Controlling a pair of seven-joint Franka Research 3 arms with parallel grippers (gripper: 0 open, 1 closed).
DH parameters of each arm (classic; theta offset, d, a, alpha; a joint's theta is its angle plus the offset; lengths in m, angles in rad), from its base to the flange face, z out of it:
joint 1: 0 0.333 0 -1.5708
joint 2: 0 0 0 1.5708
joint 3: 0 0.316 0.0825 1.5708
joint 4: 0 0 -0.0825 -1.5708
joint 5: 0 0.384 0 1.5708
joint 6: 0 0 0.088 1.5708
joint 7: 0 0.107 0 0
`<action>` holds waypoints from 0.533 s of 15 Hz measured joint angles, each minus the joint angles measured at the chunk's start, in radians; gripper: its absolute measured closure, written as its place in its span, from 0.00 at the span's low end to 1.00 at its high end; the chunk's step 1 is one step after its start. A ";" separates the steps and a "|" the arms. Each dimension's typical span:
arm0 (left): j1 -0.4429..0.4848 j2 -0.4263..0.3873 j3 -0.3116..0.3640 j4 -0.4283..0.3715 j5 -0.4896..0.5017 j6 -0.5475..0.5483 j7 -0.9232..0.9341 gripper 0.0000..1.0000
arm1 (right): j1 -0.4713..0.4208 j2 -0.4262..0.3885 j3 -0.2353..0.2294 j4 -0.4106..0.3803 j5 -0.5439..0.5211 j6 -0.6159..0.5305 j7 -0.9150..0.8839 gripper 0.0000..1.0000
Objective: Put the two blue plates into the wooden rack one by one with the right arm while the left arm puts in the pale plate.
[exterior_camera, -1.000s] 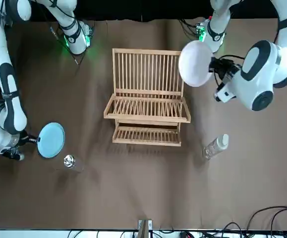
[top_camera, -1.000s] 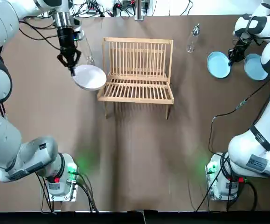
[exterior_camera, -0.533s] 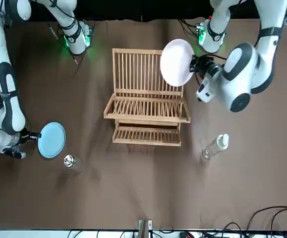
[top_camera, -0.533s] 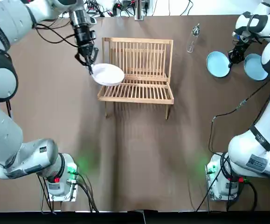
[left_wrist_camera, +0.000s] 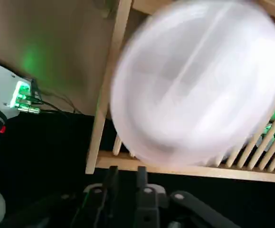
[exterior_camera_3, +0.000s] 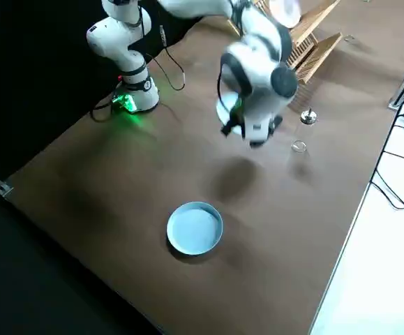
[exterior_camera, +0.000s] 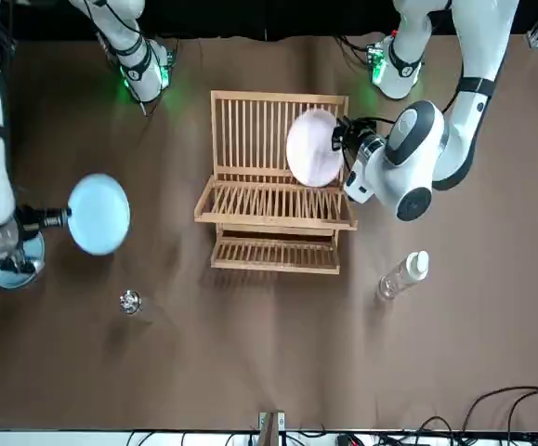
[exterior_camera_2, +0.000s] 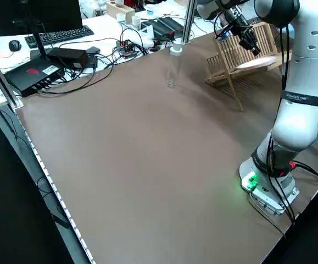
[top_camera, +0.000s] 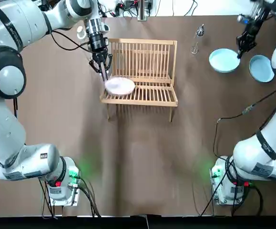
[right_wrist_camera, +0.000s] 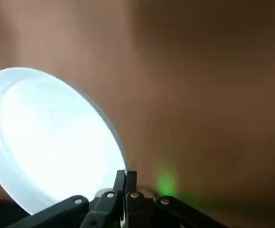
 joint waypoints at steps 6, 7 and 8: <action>0.021 0.005 0.003 0.046 0.113 0.032 -0.001 0.20 | 0.096 -0.117 0.002 0.013 0.004 -0.382 0.004 0.98; 0.042 0.004 0.003 0.079 0.169 0.029 0.005 0.11 | 0.126 -0.127 0.002 0.011 0.026 -0.429 0.025 0.98; 0.066 0.001 0.002 0.115 0.224 0.021 0.019 0.03 | 0.159 -0.133 0.002 0.005 0.077 -0.459 0.078 0.98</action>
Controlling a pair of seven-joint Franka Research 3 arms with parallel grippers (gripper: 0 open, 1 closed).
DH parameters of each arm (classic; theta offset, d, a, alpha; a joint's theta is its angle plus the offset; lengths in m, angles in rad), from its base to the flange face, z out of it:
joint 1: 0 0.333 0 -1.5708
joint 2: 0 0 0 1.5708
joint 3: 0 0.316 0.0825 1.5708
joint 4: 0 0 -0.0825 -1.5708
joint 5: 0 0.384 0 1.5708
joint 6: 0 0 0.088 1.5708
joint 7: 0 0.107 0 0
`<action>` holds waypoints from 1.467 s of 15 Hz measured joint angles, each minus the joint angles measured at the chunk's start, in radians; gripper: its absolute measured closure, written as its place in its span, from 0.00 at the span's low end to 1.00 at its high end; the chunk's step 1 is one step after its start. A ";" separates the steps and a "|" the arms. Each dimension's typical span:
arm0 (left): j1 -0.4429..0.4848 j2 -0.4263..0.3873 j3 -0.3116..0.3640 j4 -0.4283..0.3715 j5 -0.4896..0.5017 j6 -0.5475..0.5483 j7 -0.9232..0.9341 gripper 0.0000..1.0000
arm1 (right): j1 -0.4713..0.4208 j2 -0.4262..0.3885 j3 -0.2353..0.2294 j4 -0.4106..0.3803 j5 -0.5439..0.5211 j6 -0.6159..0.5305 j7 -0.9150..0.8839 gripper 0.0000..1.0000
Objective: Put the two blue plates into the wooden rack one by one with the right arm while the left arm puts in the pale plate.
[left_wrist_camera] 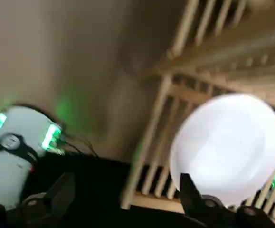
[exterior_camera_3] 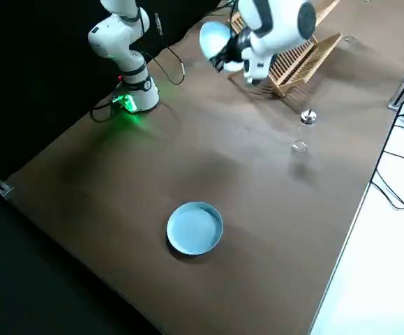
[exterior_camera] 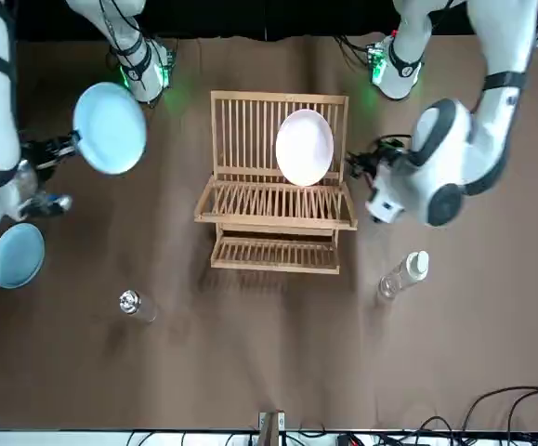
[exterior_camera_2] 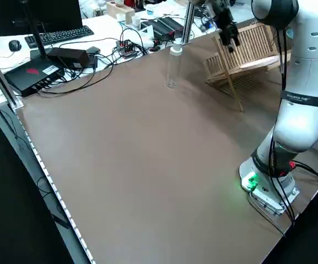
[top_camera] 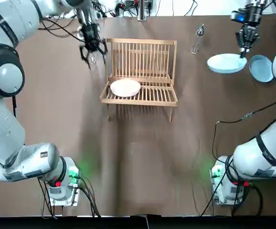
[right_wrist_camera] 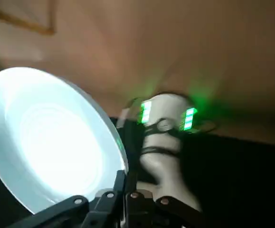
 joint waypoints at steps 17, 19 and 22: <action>0.099 -0.126 -0.021 0.169 0.507 0.169 0.565 0.00 | 0.431 0.006 0.004 -0.253 0.500 0.378 0.608 0.98; 0.099 -0.127 -0.022 0.169 0.507 0.170 0.567 0.00 | 0.440 0.006 0.004 -0.253 0.512 0.399 0.618 0.98; 0.098 -0.128 -0.027 0.169 0.507 0.170 0.567 0.00 | 0.453 0.006 0.004 -0.253 0.515 0.431 0.637 0.98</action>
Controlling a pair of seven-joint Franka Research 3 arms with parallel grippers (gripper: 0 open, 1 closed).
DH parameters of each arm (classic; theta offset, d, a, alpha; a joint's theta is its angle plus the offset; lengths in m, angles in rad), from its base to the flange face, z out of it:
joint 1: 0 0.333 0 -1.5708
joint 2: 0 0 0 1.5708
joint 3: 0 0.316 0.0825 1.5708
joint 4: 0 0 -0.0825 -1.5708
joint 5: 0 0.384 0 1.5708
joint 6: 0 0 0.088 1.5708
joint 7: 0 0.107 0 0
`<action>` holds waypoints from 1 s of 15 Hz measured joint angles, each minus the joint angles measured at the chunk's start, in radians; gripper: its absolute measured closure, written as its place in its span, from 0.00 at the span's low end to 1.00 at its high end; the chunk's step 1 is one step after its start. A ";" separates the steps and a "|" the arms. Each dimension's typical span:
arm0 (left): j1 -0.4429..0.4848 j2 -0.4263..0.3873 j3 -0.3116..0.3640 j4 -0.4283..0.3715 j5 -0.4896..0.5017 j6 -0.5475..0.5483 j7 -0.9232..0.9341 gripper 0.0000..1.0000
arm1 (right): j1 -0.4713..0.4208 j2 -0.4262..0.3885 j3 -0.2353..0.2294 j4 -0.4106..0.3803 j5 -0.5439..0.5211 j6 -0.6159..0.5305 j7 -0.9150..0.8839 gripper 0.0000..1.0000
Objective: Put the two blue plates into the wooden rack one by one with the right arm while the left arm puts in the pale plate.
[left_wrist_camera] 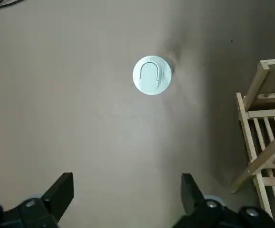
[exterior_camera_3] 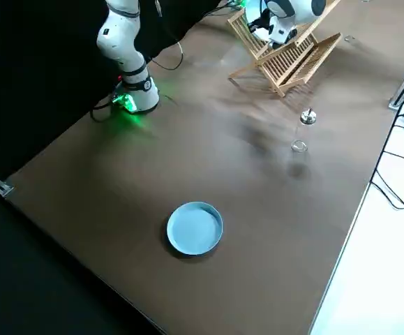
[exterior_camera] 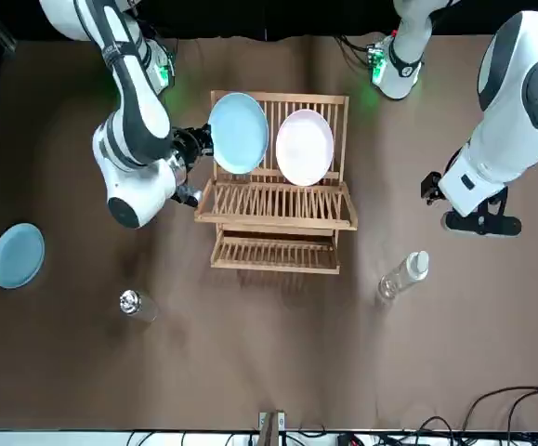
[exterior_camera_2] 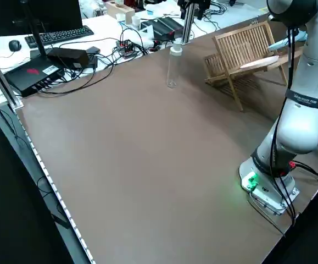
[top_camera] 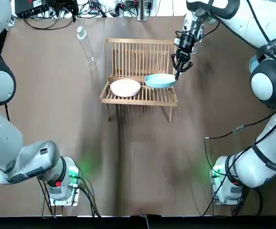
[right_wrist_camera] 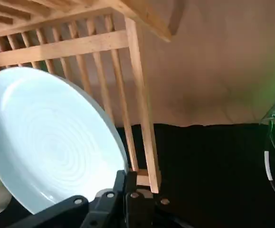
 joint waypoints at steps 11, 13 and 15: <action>-0.350 -0.159 0.567 -0.037 -0.343 -0.019 0.003 0.00 | -0.046 -0.006 -0.020 0.029 -0.006 -0.051 -0.050 0.55; -0.368 -0.251 0.632 -0.125 -0.362 -0.002 0.027 0.00 | -0.129 -0.012 -0.025 0.069 -0.087 -0.076 -0.128 0.55; -0.368 -0.310 0.639 -0.200 -0.362 0.028 0.029 0.00 | -0.221 -0.014 -0.031 0.105 -0.203 -0.083 -0.256 0.55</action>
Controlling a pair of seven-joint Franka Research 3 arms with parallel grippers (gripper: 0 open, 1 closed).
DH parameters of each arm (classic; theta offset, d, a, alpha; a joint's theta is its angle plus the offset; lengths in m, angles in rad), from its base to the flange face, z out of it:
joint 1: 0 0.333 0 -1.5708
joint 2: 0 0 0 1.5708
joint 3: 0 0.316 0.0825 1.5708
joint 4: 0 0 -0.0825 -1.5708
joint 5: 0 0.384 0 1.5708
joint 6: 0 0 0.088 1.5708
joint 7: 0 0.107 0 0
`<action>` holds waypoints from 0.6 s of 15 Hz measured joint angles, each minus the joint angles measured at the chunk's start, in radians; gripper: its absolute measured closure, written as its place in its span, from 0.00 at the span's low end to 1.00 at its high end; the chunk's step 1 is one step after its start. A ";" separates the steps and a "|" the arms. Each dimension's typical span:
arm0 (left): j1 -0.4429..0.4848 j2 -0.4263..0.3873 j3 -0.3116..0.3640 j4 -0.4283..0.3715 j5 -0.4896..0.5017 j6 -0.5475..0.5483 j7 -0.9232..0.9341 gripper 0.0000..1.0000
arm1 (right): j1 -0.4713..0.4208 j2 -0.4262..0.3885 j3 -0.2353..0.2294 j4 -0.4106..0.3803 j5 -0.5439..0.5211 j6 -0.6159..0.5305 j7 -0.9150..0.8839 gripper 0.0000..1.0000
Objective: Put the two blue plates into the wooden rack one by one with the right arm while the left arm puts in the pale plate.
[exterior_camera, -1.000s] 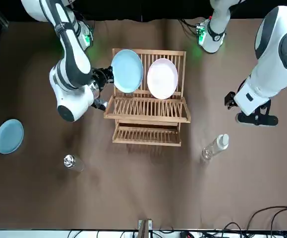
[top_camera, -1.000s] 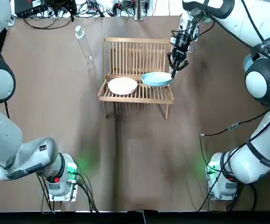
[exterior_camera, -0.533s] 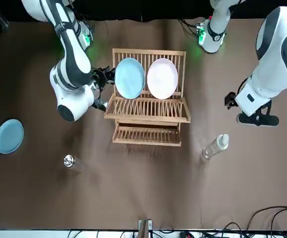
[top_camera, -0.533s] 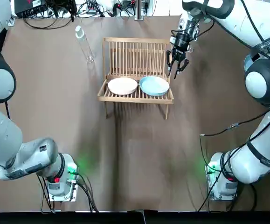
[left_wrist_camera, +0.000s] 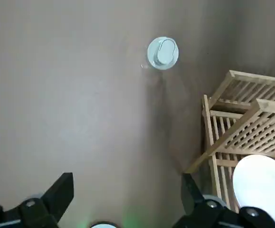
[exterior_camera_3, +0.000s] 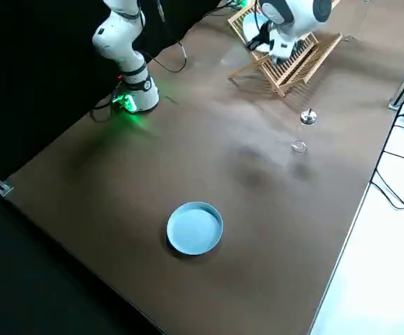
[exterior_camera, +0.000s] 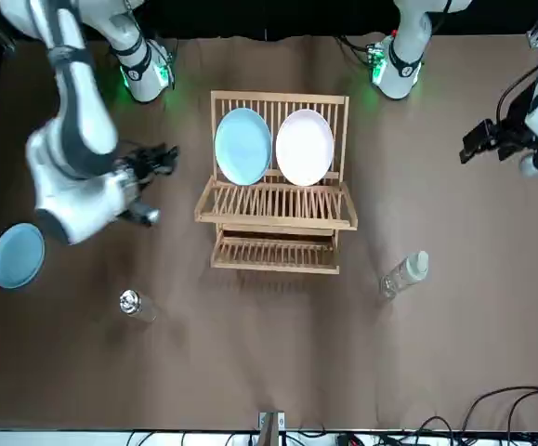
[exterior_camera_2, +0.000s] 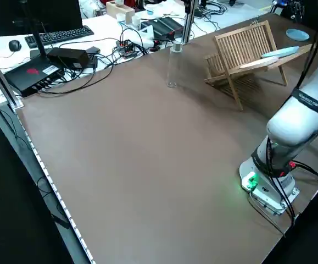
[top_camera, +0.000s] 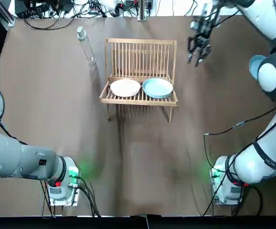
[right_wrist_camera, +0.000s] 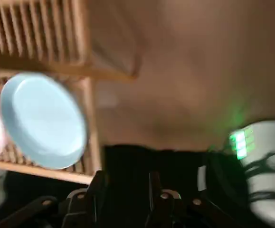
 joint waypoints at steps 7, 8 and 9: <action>-0.001 -0.013 0.002 -0.032 0.000 0.020 -0.013 0.00 | -0.329 0.024 -0.006 0.026 -0.351 0.241 -0.399 0.53; -0.001 -0.012 0.003 -0.032 0.000 0.021 -0.013 0.00 | -0.374 0.039 -0.006 0.026 -0.374 0.328 -0.444 0.48; -0.001 -0.011 0.003 -0.031 0.000 0.024 -0.012 0.00 | -0.416 0.055 -0.006 0.026 -0.388 0.433 -0.490 0.40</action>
